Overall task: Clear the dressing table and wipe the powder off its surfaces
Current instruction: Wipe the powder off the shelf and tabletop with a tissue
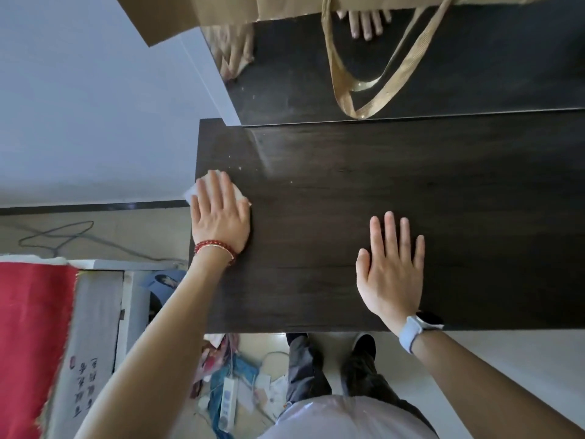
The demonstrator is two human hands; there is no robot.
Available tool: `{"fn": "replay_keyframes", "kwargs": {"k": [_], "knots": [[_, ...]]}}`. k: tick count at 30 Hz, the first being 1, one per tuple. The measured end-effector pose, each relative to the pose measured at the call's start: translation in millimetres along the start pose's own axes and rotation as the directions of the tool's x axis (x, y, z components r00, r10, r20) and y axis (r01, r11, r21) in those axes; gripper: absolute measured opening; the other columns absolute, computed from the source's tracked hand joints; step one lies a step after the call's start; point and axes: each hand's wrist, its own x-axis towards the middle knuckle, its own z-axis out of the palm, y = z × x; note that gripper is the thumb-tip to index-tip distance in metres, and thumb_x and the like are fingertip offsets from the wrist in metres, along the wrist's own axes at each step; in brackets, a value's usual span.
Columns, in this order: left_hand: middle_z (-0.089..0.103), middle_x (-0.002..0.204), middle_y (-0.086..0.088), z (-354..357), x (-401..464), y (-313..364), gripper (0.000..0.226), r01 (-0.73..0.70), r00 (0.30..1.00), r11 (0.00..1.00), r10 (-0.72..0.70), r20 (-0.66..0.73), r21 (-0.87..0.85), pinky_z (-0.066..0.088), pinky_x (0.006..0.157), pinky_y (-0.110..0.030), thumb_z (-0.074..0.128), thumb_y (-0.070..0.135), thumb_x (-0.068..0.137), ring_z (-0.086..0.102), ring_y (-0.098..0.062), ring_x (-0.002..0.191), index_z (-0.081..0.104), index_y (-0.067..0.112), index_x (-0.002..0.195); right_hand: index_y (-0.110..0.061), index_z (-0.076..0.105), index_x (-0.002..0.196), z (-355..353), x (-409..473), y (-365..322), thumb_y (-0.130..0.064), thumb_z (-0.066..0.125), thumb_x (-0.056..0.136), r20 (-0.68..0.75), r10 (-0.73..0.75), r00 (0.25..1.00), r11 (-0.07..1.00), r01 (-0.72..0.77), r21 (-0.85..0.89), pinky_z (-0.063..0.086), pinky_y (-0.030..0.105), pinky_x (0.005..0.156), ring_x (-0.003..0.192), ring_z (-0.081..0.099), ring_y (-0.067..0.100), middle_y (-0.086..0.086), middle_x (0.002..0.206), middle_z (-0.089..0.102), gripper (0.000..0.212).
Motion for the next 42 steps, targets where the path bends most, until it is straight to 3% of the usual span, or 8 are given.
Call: {"fn": "replay_keyframes", "kwargs": {"k": [8,16,19,23,27,31,36,42], "knots": [[0.012,0.155,-0.007,14.9,-48.7,93.9,0.060,-0.573,0.814,0.819,0.567,0.129,0.019,0.003,0.115,-0.043,0.015,0.041,0.090,0.004,-0.030,0.142,0.008,0.018,0.144,-0.019,0.025,0.141,3.6,17.9,-8.2,-0.044,0.026,0.086,0.031,0.039,0.999,0.999,-0.038,-0.031,0.016,0.065,0.107,0.139,0.018,0.041,0.016,0.152,0.026,0.061],[0.006,0.154,-0.016,-10.0,18.6,-17.1,0.055,0.177,0.984,0.983,-0.177,0.017,-0.046,0.003,0.114,-0.049,0.025,0.029,0.095,0.001,-0.037,0.140,0.007,0.011,0.144,-0.019,0.027,0.141,6.7,18.4,-8.6,-0.039,0.026,0.089,-0.022,0.050,0.999,0.999,-0.050,-0.007,0.016,0.065,0.108,0.139,0.019,0.040,0.015,0.151,0.028,0.055],[0.008,0.154,-0.016,6.8,0.7,49.8,0.058,-0.172,0.985,0.985,0.172,-0.003,-0.025,-0.002,0.113,-0.047,0.029,0.031,0.094,0.000,-0.036,0.141,0.008,0.010,0.144,-0.019,0.027,0.141,5.1,18.3,-8.3,-0.039,0.027,0.088,-0.002,0.050,0.999,0.999,-0.050,-0.016,0.016,0.065,0.108,0.139,0.020,0.040,0.015,0.151,0.028,0.056],[0.011,0.155,-0.008,12.7,-13.6,92.1,0.060,-0.595,0.800,0.804,0.593,0.096,-0.012,0.003,0.115,-0.042,0.031,0.037,0.092,0.004,-0.027,0.142,0.011,0.015,0.144,-0.020,0.028,0.140,2.8,19.6,-8.7,-0.040,0.026,0.086,0.010,0.062,0.998,0.998,-0.062,-0.024,0.017,0.063,0.108,0.139,0.021,0.039,0.014,0.151,0.029,0.057],[0.007,0.155,-0.012,0.6,37.1,21.4,0.058,-0.192,0.981,0.981,0.191,-0.013,-0.038,0.005,0.115,-0.046,0.030,0.031,0.094,0.002,-0.030,0.142,0.007,0.010,0.144,-0.021,0.028,0.140,2.7,20.0,-8.8,-0.041,0.026,0.087,0.019,0.071,0.997,0.997,-0.071,-0.029,0.017,0.062,0.109,0.139,0.021,0.039,0.014,0.150,0.029,0.057],[0.006,0.154,-0.018,-9.1,54.1,9.6,0.060,0.051,0.999,0.992,-0.052,-0.004,-0.112,0.002,0.116,-0.045,0.026,0.025,0.093,0.000,-0.034,0.141,0.003,0.000,0.142,-0.021,0.027,0.140,3.7,20.8,-9.3,-0.041,0.027,0.087,0.023,0.072,0.997,0.997,-0.071,-0.025,0.017,0.063,0.108,0.139,0.020,0.039,0.015,0.151,0.028,0.057],[0.017,0.152,-0.016,3.4,33.3,86.3,0.061,-0.539,0.841,0.840,0.541,0.023,-0.054,0.004,0.115,-0.038,0.037,0.024,0.089,0.010,-0.032,0.141,0.014,0.003,0.142,-0.021,0.028,0.140,4.8,20.3,-8.9,-0.040,0.028,0.087,0.014,0.066,0.998,0.997,-0.066,-0.036,0.018,0.063,0.108,0.139,0.021,0.038,0.013,0.150,0.031,0.056],[0.014,0.154,-0.011,0.3,61.0,69.1,0.059,-0.603,0.796,0.797,0.603,0.040,-0.029,0.002,0.114,-0.032,0.037,0.033,0.092,0.008,-0.024,0.142,0.016,0.013,0.144,-0.022,0.028,0.139,1.6,20.5,-10.6,-0.041,0.028,0.085,0.027,0.082,0.996,0.996,-0.081,-0.033,0.017,0.062,0.109,0.140,0.021,0.037,0.014,0.150,0.031,0.058]]}}
